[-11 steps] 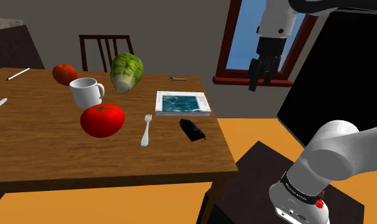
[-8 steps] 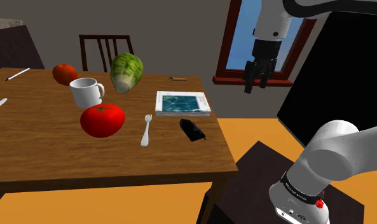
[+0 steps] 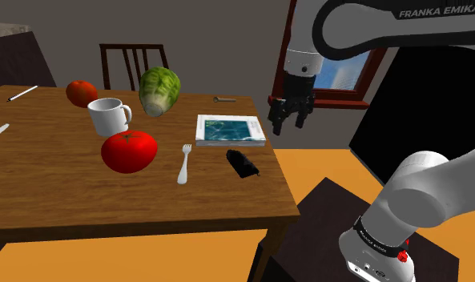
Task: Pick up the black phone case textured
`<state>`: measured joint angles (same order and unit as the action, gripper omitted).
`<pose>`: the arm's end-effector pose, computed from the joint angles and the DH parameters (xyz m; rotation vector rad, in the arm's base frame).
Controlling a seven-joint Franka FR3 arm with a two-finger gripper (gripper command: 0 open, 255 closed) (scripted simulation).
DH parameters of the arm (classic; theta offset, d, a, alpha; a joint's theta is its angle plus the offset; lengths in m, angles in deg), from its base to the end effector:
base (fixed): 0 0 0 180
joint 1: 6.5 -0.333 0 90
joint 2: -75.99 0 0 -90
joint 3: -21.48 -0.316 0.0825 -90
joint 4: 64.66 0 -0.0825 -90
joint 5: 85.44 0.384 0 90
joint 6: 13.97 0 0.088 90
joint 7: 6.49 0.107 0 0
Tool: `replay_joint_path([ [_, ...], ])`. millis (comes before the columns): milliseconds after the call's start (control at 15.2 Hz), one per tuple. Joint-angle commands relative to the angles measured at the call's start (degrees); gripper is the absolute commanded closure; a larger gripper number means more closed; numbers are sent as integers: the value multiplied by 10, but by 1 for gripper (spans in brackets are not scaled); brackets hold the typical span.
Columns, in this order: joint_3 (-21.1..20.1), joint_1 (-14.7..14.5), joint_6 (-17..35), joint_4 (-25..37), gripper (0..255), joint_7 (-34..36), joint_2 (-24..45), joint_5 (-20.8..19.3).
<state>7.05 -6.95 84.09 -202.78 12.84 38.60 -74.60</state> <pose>0.3351 0.1194 0.5241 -3.1119 0.2569 0.1035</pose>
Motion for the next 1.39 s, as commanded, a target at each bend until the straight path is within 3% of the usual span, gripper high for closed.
replay_joint_path([
  [0,-22,0,40,-3,0,24,26,7],
  [330,-79,5,131,12,0,91,111,7],
  [660,-130,18,207,45,0,163,206,-20],
  [1254,-140,19,270,8,0,170,234,-27],
  [1320,-140,19,270,9,255,171,234,-27],
])
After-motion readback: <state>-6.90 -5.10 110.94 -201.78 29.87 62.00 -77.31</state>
